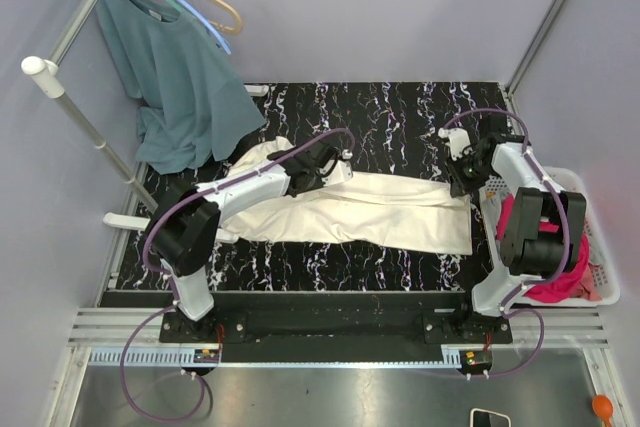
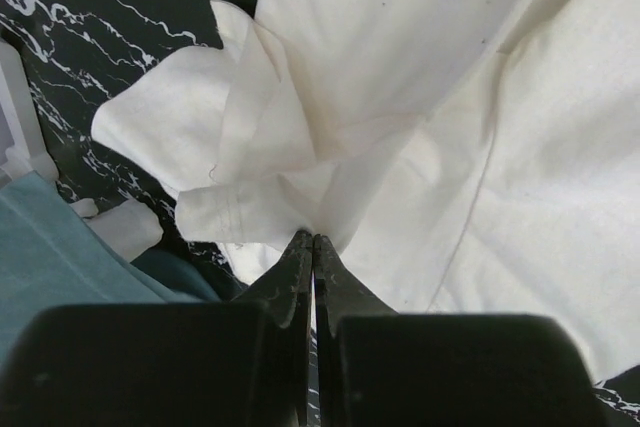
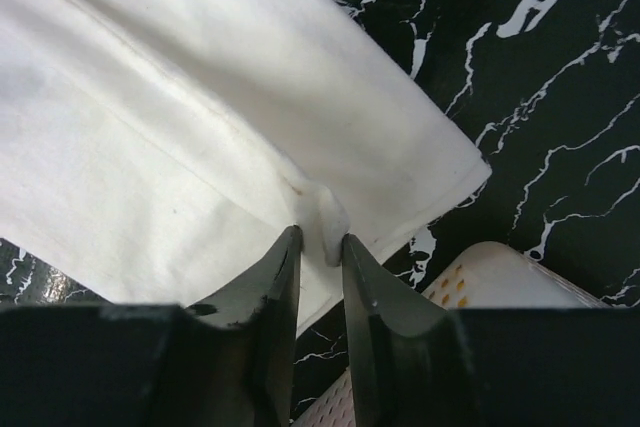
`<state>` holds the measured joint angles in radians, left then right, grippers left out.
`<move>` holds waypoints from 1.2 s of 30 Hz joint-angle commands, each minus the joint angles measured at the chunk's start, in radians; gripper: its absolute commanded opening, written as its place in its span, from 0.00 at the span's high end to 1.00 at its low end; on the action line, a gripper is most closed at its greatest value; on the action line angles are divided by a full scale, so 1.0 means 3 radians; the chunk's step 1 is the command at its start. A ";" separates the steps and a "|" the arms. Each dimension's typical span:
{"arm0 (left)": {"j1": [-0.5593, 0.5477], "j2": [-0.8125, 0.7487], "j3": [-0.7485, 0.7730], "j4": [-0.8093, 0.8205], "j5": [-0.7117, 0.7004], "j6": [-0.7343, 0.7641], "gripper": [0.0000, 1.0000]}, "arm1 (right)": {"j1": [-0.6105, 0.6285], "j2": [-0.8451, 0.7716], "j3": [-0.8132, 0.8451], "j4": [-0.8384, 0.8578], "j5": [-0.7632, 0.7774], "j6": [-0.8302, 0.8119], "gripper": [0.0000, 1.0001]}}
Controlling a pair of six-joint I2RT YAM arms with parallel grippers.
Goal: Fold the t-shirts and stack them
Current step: Fold the tshirt
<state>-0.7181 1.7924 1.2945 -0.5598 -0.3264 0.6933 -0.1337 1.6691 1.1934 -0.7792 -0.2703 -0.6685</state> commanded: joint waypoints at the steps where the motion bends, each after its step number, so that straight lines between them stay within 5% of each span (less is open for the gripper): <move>1: -0.0035 -0.0007 -0.0051 0.0005 -0.0083 -0.0092 1.00 | 0.0042 -0.0118 -0.0133 0.0025 0.0108 -0.0062 0.68; 9: -0.0122 -0.0023 -0.0107 -0.0021 -0.0109 -0.0169 1.00 | 0.0083 -0.0236 -0.0159 0.0005 0.0170 -0.0011 0.47; 36: -0.0168 0.0033 -0.0317 0.0158 -0.0170 -0.0245 1.00 | 0.0170 0.0475 0.0506 0.0235 0.0185 0.0071 0.47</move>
<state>-0.7631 1.7954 1.1893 -0.5419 -0.3511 0.6304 -0.0879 1.7870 1.3041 -0.7273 -0.2436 -0.6315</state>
